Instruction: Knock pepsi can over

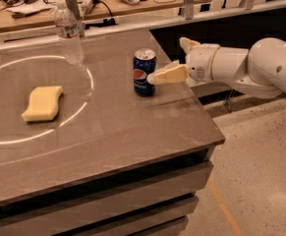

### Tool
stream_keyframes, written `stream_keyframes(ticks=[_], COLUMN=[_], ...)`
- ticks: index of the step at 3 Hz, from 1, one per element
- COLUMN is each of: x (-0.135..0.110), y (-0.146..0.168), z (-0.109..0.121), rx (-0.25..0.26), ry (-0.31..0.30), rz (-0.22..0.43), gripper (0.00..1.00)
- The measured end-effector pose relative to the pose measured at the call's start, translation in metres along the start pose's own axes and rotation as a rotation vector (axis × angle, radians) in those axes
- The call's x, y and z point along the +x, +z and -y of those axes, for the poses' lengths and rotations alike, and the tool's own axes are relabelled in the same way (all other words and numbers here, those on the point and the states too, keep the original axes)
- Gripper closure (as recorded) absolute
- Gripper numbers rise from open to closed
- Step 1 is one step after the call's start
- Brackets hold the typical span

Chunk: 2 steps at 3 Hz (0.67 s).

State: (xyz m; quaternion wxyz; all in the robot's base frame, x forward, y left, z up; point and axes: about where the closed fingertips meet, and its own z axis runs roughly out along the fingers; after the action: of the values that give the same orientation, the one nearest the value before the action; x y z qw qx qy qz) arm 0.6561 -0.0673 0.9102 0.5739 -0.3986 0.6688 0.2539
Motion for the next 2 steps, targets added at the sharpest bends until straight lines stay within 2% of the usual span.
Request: stream_keyframes(ticks=[1,2], x=[0.001,-0.005], y=[0.006,0.017], z=[-0.023,-0.049], rx=[-0.079,-0.171], ry=[0.028,0.020], rz=[-0.003,0.005], gripper=[0.00,0.00])
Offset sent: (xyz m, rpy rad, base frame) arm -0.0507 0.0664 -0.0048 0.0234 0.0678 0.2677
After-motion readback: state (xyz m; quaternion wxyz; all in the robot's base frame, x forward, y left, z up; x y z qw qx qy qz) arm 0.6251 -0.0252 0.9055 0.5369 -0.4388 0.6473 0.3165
